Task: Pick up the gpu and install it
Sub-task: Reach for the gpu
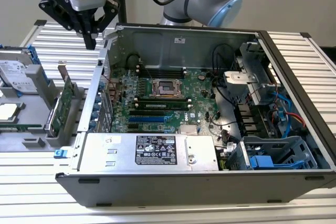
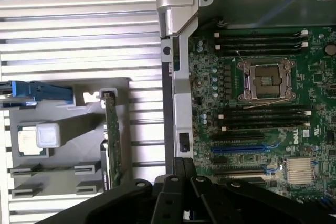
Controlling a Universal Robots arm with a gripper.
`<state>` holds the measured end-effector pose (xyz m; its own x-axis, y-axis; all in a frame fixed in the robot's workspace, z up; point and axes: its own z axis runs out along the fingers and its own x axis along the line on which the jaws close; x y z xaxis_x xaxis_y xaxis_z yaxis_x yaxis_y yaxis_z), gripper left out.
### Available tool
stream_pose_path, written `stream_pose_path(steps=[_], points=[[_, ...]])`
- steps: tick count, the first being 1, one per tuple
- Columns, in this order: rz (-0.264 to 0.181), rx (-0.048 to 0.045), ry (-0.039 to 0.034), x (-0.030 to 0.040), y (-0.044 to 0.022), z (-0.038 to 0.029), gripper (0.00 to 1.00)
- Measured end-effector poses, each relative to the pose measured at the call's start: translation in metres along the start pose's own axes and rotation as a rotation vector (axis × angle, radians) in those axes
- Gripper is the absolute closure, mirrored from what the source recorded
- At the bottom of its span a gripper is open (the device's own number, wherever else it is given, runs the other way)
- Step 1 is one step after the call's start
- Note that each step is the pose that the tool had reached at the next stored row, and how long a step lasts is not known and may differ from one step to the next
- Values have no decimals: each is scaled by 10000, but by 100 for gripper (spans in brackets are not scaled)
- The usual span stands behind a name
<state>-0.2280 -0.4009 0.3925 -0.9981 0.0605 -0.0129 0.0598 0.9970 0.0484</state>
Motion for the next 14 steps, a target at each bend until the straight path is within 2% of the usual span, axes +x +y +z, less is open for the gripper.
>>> stream_pose_path(steps=[14], points=[[-18,0,1,128,-8,-2,100]])
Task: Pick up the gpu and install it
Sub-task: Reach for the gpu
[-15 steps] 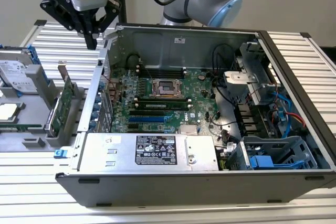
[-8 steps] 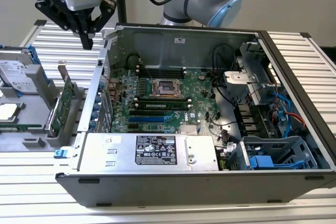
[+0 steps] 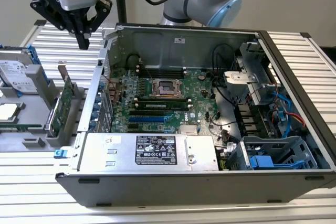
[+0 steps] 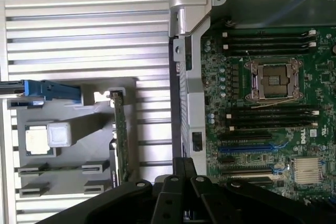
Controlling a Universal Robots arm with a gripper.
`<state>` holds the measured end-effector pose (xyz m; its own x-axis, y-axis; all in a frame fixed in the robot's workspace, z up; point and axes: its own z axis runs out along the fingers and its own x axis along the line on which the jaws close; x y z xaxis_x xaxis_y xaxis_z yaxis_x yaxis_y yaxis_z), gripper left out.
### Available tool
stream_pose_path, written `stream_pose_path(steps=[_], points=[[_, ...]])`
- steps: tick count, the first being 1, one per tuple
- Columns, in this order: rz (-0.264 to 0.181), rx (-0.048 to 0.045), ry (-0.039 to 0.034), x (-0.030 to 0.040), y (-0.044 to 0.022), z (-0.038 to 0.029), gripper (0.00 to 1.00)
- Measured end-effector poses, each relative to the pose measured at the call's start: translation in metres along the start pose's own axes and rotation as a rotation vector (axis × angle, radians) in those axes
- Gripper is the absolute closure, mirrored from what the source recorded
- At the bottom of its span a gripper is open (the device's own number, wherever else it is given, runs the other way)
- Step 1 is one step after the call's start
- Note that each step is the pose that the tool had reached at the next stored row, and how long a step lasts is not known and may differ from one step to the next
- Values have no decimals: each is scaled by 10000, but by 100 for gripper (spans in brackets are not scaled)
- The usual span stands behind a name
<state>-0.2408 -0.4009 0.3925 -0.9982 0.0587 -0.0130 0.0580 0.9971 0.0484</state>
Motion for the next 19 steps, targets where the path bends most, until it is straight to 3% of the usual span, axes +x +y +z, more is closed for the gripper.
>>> stream_pose_path(steps=[19], points=[[-20,0,1,166,-9,-3,100]])
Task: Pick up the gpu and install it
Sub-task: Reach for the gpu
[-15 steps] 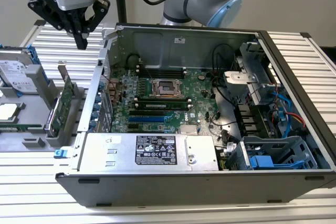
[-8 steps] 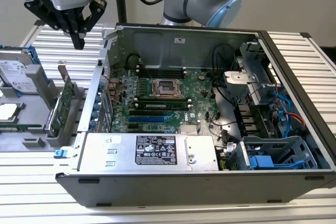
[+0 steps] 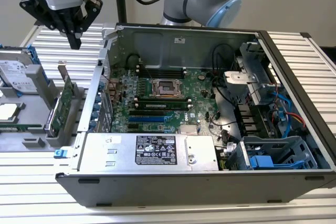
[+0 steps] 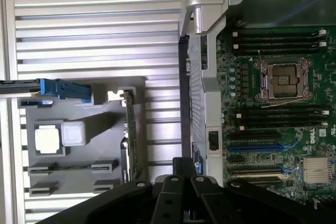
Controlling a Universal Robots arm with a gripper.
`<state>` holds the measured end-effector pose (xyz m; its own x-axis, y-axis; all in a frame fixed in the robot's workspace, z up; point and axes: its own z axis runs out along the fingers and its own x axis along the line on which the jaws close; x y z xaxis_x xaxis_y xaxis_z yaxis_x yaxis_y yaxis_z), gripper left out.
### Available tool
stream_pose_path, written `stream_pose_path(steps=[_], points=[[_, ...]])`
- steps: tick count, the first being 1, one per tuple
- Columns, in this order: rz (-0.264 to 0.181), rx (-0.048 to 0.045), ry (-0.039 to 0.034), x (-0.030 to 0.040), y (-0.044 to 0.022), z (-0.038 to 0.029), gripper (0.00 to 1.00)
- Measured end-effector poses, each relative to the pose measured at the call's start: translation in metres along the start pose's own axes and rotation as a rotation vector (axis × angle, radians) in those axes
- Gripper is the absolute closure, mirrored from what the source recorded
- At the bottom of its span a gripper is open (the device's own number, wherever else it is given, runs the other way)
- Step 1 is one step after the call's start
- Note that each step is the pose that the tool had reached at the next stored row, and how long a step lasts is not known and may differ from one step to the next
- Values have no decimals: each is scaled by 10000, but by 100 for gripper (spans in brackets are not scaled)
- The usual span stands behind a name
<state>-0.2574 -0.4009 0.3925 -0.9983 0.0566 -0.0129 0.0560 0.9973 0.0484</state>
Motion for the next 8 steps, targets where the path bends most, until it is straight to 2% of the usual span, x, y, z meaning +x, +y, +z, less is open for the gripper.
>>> stream_pose_path(steps=[8], points=[[-9,0,0,62,-3,-1,100]])
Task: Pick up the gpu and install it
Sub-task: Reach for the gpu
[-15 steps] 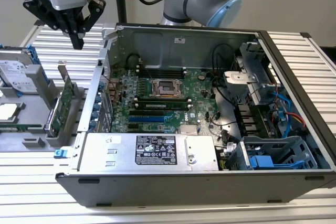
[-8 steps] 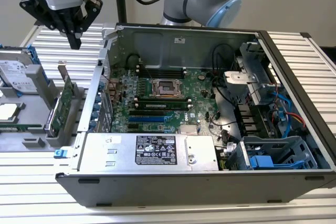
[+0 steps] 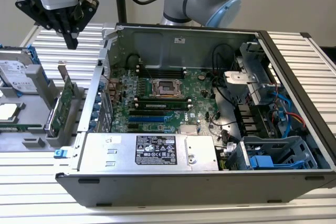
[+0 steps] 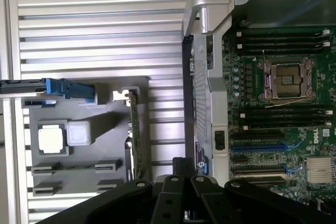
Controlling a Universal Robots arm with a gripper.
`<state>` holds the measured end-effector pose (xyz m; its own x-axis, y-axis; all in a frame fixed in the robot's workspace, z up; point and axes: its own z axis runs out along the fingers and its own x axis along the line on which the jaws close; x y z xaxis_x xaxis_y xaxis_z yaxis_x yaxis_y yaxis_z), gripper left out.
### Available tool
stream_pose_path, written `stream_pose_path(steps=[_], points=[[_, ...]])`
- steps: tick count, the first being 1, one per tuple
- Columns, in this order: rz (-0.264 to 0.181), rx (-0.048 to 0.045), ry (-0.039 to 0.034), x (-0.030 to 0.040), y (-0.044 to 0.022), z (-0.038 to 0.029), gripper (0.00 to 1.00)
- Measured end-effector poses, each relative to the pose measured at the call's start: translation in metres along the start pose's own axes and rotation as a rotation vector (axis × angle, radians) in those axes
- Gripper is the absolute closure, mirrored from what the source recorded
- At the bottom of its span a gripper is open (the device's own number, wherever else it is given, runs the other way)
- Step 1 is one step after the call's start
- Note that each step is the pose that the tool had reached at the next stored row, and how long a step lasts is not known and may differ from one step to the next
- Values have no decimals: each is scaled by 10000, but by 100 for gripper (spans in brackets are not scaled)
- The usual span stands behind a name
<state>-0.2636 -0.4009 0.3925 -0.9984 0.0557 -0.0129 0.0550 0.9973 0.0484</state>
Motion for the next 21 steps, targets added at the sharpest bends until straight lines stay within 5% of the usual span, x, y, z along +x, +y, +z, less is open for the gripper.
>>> stream_pose_path(steps=[21], points=[[-19,0,1,149,-8,-2,100]])
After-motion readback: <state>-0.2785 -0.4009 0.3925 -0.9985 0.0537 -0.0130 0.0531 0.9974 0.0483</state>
